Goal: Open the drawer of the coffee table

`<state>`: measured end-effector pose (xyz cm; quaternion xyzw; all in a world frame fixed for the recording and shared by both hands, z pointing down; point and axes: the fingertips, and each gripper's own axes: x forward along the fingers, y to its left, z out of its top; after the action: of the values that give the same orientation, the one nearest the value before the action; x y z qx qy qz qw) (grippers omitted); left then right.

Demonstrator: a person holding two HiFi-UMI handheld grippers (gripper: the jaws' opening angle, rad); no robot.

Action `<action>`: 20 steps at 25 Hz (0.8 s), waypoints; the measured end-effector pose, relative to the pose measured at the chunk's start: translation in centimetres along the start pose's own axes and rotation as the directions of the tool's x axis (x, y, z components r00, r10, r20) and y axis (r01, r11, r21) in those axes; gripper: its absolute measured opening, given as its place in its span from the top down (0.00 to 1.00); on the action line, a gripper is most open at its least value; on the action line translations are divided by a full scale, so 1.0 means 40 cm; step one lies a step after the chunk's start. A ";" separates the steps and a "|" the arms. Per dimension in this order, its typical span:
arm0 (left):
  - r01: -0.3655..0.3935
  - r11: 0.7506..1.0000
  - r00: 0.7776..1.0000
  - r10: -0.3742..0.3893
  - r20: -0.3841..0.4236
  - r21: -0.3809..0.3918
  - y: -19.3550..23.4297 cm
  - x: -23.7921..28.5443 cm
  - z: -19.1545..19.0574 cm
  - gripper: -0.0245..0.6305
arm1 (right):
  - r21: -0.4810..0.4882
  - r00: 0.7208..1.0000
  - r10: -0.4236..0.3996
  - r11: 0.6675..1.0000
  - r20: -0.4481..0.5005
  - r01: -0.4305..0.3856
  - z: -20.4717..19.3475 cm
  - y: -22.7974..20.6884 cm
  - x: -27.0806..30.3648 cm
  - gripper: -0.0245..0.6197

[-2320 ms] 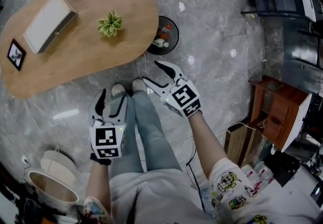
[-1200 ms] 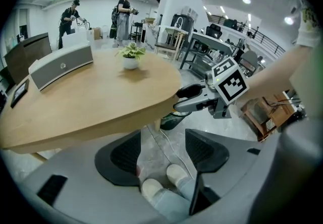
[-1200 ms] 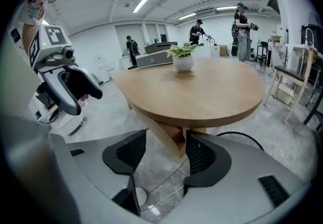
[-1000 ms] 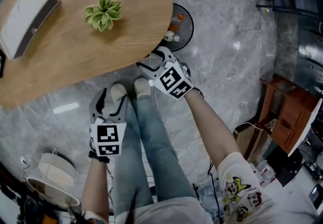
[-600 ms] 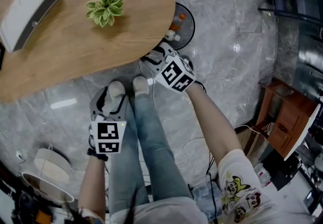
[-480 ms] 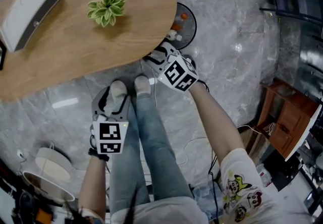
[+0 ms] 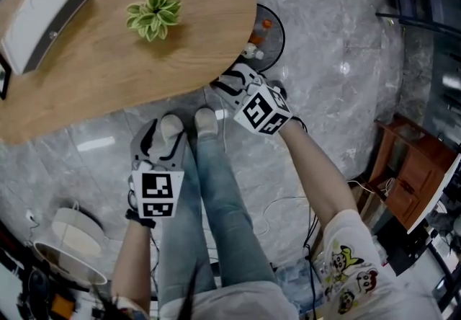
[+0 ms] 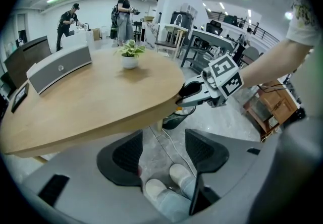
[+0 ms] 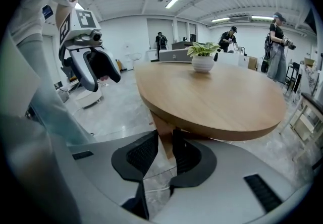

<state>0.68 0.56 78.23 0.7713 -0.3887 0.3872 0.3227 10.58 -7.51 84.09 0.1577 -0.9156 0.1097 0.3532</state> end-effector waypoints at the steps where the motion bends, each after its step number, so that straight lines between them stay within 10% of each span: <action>1: 0.001 1.000 1.000 -0.001 -0.002 -0.001 -0.001 0.002 0.000 0.57 | -0.006 1.000 0.007 1.000 0.005 -0.007 0.000 -0.001 0.000 0.84; 16: -0.007 1.000 1.000 0.007 -0.009 -0.016 -0.005 0.010 -0.004 0.57 | -0.054 0.982 0.180 0.983 0.053 -0.178 -0.004 0.006 0.013 0.84; 20: -0.013 1.000 1.000 0.013 0.009 -0.011 0.005 0.001 0.016 0.57 | -0.209 0.958 0.286 0.935 -0.034 -0.286 -0.021 0.073 -0.013 0.86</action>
<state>0.74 -0.06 78.01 0.7687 -0.3971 0.3836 0.3229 10.39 -4.43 84.09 -0.0158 -0.9346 0.0620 0.3498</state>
